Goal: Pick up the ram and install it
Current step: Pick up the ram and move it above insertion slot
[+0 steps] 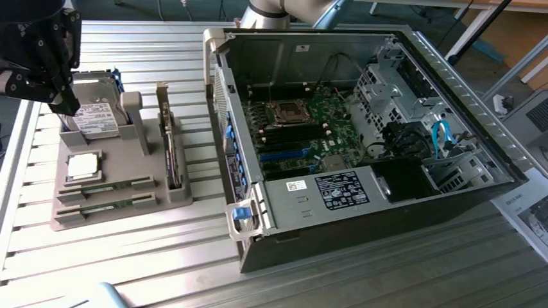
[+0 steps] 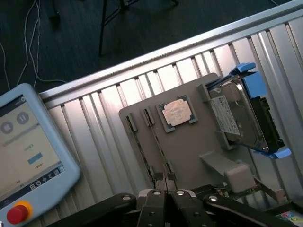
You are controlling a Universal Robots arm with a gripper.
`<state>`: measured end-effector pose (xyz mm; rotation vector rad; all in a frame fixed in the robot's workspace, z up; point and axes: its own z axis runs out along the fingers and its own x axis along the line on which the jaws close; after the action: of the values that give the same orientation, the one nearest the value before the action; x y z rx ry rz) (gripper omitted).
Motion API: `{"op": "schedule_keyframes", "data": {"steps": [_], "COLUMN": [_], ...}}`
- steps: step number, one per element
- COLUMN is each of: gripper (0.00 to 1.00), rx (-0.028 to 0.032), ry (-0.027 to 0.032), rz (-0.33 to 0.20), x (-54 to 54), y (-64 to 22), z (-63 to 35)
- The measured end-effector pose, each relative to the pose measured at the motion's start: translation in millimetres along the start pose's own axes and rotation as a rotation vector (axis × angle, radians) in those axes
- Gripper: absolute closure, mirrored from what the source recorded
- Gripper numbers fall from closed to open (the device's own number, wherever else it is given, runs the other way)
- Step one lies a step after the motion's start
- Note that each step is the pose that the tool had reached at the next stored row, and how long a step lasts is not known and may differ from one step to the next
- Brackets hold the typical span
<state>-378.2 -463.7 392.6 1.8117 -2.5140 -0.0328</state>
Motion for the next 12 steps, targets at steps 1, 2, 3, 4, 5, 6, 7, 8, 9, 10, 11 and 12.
{"op": "schedule_keyframes", "data": {"steps": [1,2,3,4,5,6,7,8,9,10,11,12], "gripper": [0.90,0.90,0.90,0.90,0.90,0.90,0.90,0.90,0.90,0.90,0.90,0.90], "rx": [0.0003,0.0006,0.0009,0.0012,0.0017,0.0020,0.0023,0.0026,0.0029,0.0031,0.0034,0.0037], "ry": [0.0005,0.0011,0.0016,0.0021,0.0032,0.0038,0.0043,0.0049,0.0055,0.0060,0.0065,0.0071], "rz": [-0.014,-0.026,-0.039,-0.052,-0.078,-0.091,-0.104,-0.116,-0.130,-0.142,-0.155,-0.167], "x": [0.0,0.0,0.0,0.0,0.0,0.0,0.0,0.0,0.0,0.0,0.0,0.0], "y": [0.0,0.0,0.0,0.0,0.0,0.0,0.0,0.0,0.0,0.0,0.0,0.0], "z": [0.0,0.0,0.0,0.0,0.0,0.0,0.0,0.0,0.0,0.0,0.0,0.0]}}
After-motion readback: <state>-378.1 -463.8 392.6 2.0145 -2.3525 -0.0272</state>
